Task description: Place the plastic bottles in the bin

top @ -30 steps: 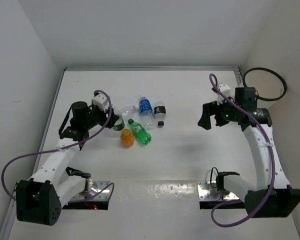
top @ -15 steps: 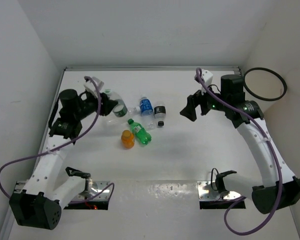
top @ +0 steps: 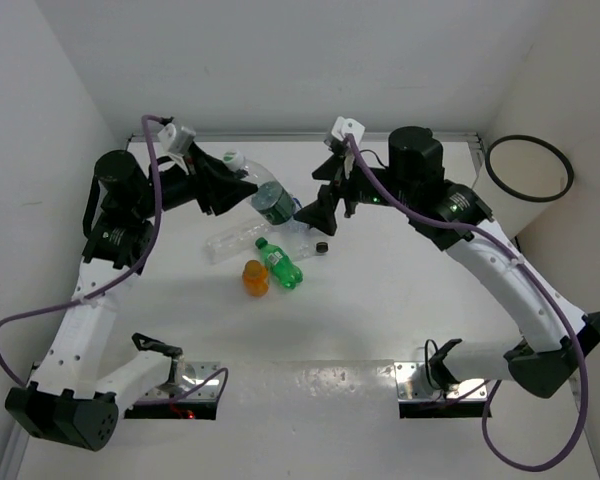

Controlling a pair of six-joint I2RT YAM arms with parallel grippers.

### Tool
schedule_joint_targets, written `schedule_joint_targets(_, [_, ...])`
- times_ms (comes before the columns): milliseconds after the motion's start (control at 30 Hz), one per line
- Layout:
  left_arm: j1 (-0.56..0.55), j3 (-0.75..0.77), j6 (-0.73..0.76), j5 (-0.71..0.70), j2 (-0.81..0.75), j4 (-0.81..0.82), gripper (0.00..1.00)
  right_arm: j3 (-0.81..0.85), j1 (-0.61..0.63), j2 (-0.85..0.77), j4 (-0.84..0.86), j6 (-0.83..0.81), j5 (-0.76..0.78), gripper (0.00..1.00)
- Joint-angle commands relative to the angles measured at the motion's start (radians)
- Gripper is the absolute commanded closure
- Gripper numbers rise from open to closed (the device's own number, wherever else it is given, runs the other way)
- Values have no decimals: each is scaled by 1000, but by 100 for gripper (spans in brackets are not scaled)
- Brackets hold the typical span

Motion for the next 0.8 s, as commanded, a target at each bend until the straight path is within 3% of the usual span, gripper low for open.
schedule_joint_targets(0, [-13,9,-116,94,12,82,100,57,62,28,70,14,50,0])
schedule_joint_targets(400, [-42,3,-214,171,50,187,100,129,165,191,70,-32,142,0])
schedule_joint_targets(500, [-62,3,-214,171,59,187,100,162,173,217,73,-42,165,19])
schedule_joint_targets(533, [-62,3,-214,171,59,187,99,167,178,223,64,-48,173,33])
schedule_joint_targets(567, [-62,3,-214,171,59,187,92,176,175,228,64,-51,181,40])
schedule_joint_targets(600, [-62,13,-205,159,59,178,78,172,178,223,57,-58,208,48])
schedule_joint_targets(633, [-62,13,-184,149,70,147,37,161,175,213,56,-63,222,68])
schedule_joint_targets(700, [-62,58,-126,99,82,66,0,126,149,168,66,-62,269,89])
schedule_joint_targets(733, [-53,74,-104,84,82,41,0,104,100,162,68,-52,282,89])
schedule_joint_targets(767, [-32,110,-90,59,92,26,0,94,98,139,67,-37,297,96])
